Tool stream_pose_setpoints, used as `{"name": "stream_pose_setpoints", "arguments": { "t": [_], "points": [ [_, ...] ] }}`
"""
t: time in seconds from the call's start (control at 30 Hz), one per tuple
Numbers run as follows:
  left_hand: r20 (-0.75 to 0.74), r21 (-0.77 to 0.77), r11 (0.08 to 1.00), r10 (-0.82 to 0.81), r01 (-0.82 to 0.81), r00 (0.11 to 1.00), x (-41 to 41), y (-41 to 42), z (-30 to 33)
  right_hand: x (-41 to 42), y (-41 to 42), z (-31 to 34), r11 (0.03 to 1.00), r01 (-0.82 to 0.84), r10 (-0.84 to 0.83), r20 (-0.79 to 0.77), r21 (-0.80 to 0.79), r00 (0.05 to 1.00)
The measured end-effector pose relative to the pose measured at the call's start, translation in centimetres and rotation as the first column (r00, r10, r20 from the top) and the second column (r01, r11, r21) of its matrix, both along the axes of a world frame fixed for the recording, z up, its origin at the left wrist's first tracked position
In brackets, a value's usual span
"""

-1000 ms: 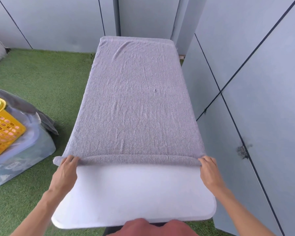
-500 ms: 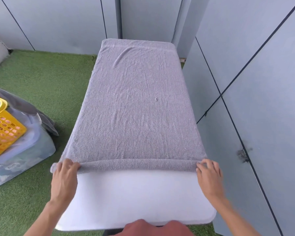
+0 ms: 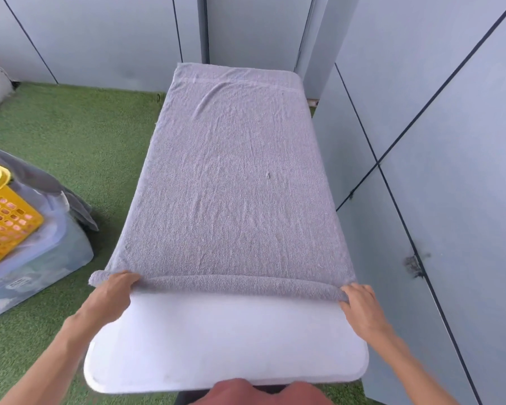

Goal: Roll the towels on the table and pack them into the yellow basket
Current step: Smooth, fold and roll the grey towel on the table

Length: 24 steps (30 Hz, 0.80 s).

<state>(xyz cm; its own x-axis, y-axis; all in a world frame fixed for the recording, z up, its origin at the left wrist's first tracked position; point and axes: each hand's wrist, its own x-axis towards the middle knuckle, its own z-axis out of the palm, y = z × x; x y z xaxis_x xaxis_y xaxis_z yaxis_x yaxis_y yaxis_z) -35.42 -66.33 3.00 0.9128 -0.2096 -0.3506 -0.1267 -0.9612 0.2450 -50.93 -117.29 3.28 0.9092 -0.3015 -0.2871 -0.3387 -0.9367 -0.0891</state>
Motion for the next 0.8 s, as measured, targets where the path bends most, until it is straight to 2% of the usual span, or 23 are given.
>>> {"name": "stream_pose_setpoints", "arguments": {
  "t": [0.07, 0.1, 0.17, 0.2, 0.23, 0.3, 0.37, 0.43, 0.53, 0.67, 0.8],
  "points": [
    [-0.097, -0.036, 0.995, 0.085, -0.088, 0.992, 0.9, -0.2, 0.1, 0.5, -0.9, 1.1, 0.985, 0.062, -0.052, -0.067, 0.158, 0.996],
    [-0.089, -0.109, 0.982, 0.144, -0.154, 0.986, 1.0, -0.5, 0.3, 1.0, -1.2, 1.6, 0.95, 0.131, -0.118, -0.063, 0.284, 0.991],
    [0.017, -0.222, 0.944, 0.254, -0.244, 0.967, 0.4, -1.1, 0.7, 1.5, -1.3, 2.3, 0.838, 0.248, -0.282, -0.004, 0.486, 0.959],
    [0.125, -0.234, 0.941, 0.278, -0.244, 0.952, -0.3, -1.2, 0.7, 1.5, -1.3, 2.1, 0.819, 0.262, -0.35, 0.081, 0.511, 0.933],
    [0.238, -0.224, 0.952, 0.263, -0.21, 0.935, -1.2, -1.3, 0.6, 1.3, -1.2, 1.8, 0.836, 0.253, -0.376, 0.174, 0.487, 0.91],
    [0.375, -0.168, 0.978, 0.177, -0.121, 0.91, -3.6, -1.4, -0.3, 0.1, -0.6, 0.4, 0.917, 0.169, -0.286, 0.299, 0.361, 0.91],
    [0.417, -0.113, 0.991, 0.115, -0.074, 0.902, -5.9, -1.4, -1.7, -1.3, 0.3, -0.9, 0.987, 0.036, -0.091, 0.356, 0.156, 0.93],
    [0.416, -0.072, 0.996, 0.072, -0.047, 0.907, -6.8, -1.3, -2.5, -1.9, 1.1, -1.1, 0.999, -0.013, -0.001, 0.369, 0.033, 0.929],
    [0.418, -0.025, 1.0, 0.021, -0.012, 0.908, -5.4, -1.2, -1.8, -0.9, 1.3, -1.1, 1.0, 0.006, -0.014, 0.373, 0.024, 0.928],
    [0.398, 0.059, 0.998, -0.048, 0.027, 0.916, -3.0, -1.2, -0.6, 1.1, 0.7, 0.0, 0.997, 0.046, -0.057, 0.187, 0.065, 0.981],
    [0.389, 0.086, 0.996, -0.04, 0.006, 0.92, -3.5, -1.0, -0.3, 0.4, 0.4, 0.6, 0.998, 0.027, -0.033, 0.109, 0.062, 0.994]
  ]
}}
